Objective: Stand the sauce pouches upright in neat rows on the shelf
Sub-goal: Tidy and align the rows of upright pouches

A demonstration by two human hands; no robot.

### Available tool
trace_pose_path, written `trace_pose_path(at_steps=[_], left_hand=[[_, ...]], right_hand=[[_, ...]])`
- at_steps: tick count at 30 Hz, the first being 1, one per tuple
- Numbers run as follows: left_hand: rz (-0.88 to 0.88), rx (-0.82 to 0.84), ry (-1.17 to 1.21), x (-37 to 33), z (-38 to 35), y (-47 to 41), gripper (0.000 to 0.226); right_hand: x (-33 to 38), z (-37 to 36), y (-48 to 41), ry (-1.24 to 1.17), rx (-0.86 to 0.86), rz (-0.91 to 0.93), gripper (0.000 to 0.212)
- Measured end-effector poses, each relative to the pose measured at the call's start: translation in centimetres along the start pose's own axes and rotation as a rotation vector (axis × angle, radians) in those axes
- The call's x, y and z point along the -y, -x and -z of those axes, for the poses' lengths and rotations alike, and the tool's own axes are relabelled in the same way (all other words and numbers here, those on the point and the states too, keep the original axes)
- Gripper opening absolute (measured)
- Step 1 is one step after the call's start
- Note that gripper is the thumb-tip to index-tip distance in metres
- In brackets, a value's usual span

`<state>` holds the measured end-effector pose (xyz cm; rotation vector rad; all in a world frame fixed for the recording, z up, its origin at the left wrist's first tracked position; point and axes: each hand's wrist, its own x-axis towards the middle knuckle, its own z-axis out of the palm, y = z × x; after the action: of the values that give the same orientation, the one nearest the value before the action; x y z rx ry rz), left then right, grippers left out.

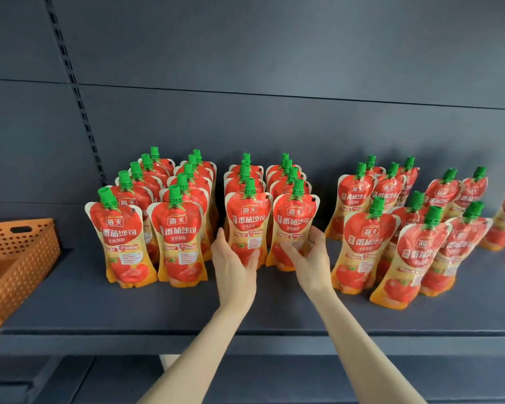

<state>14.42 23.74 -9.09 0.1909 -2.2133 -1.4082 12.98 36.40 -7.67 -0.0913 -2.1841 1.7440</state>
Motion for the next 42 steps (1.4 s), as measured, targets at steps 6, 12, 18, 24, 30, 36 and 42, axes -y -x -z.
trace_pose_path(at_steps=[6, 12, 18, 24, 30, 36, 42], left_hand=[[0.062, -0.037, -0.039, 1.1, -0.7, -0.5, 0.06], [0.067, -0.038, -0.025, 1.6, -0.9, -0.7, 0.055], [0.109, -0.053, -0.071, 1.1, -1.3, -1.0, 0.066], [0.093, -0.05, -0.124, 1.3, -1.1, -1.3, 0.059], [0.09, -0.056, -0.152, 1.3, -1.2, -1.4, 0.063], [0.108, -0.054, -0.152, 1.2, -1.2, -1.4, 0.066], [0.097, -0.06, -0.128, 1.4, -1.2, -1.3, 0.063]], right_hand=[[-1.5, -0.5, 0.4, 0.073, -0.031, 0.008, 0.056], [-2.0, -0.5, -0.2, 0.121, -0.044, 0.007, 0.057], [-2.0, -0.5, -0.5, 0.151, -0.055, 0.001, 0.057], [-1.9, -0.7, -0.8, 0.16, -0.034, -0.009, 0.056], [-2.3, -0.8, -1.0, 0.167, -0.027, -0.008, 0.056], [-2.8, -0.8, -1.2, 0.178, -0.014, -0.013, 0.058], [-3.1, -0.9, -1.5, 0.202, 0.002, -0.018, 0.059]])
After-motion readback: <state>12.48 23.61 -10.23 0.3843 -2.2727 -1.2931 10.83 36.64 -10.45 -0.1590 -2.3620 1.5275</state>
